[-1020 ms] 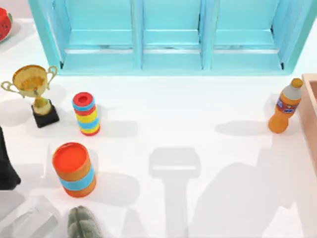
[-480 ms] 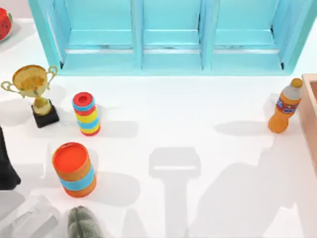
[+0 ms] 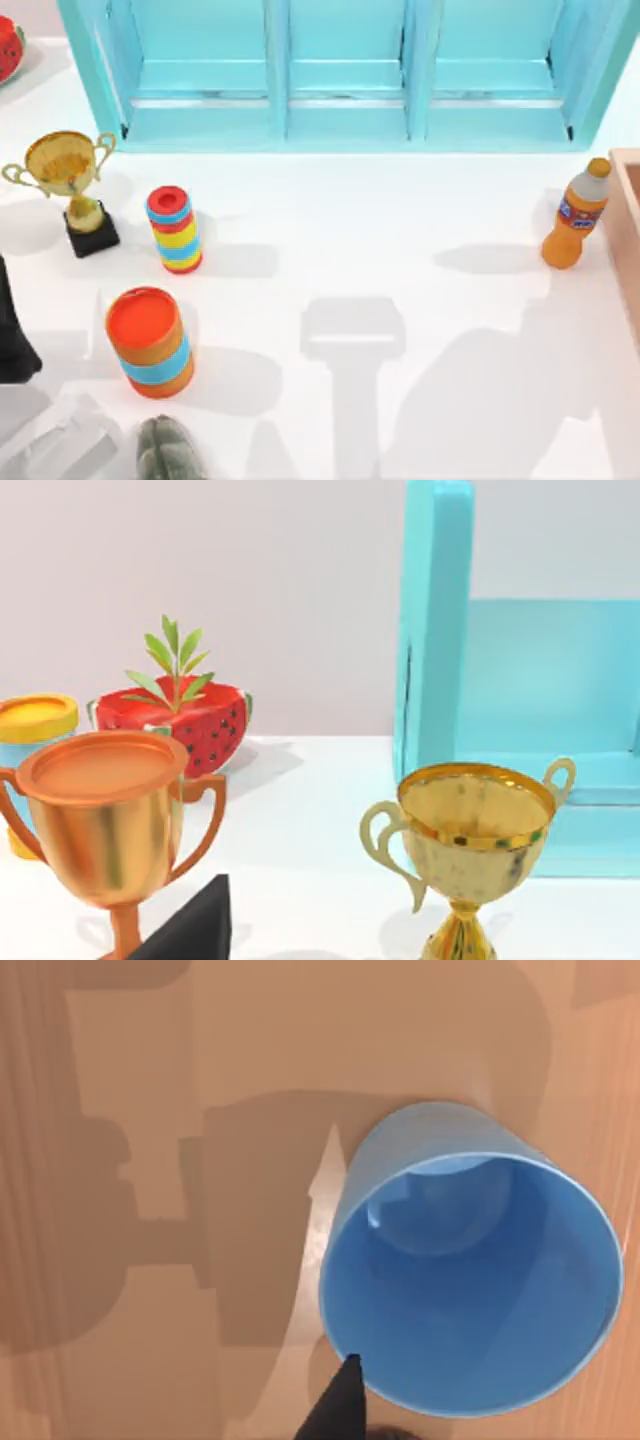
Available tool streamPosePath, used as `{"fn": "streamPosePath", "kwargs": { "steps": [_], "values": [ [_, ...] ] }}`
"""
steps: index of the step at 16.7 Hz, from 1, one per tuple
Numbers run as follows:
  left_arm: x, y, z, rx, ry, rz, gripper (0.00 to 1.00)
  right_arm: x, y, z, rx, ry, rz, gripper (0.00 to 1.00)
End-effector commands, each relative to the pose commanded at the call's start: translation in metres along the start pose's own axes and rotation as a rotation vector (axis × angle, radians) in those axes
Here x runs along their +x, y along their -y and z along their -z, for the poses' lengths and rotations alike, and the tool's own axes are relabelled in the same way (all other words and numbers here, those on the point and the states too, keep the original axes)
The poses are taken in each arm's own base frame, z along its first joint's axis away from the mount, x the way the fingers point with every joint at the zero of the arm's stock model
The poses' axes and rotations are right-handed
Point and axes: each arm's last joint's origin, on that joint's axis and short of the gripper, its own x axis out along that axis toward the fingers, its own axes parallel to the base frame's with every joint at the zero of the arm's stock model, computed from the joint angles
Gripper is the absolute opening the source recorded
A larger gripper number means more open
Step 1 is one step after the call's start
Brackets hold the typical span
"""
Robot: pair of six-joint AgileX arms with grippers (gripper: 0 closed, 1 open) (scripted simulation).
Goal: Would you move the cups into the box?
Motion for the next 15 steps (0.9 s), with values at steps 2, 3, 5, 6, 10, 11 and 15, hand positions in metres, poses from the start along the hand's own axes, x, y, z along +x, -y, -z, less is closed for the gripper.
{"fn": "streamPosePath", "kwargs": {
  "steps": [2,3,5,6,10,11,15],
  "values": [
    [0.0,0.0,0.0,0.0,0.0,0.0,1.0,0.0,0.0,0.0,0.0,0.0,0.0,1.0],
    [0.0,0.0,0.0,0.0,0.0,0.0,1.0,0.0,0.0,0.0,0.0,0.0,0.0,1.0],
    [0.0,0.0,0.0,0.0,0.0,0.0,1.0,0.0,0.0,0.0,0.0,0.0,0.0,1.0],
    [0.0,0.0,0.0,0.0,0.0,0.0,1.0,0.0,0.0,0.0,0.0,0.0,0.0,1.0],
    [0.0,0.0,0.0,0.0,0.0,0.0,1.0,0.0,0.001,0.0,0.002,0.0,0.0,1.0],
    [0.0,0.0,0.0,0.0,0.0,0.0,1.0,-0.001,0.001,0.0,0.002,0.0,0.0,1.0],
    [0.0,0.0,0.0,0.0,0.0,0.0,1.0,-0.025,0.003,-0.005,0.007,-0.011,-0.005,1.0]
  ]
}}
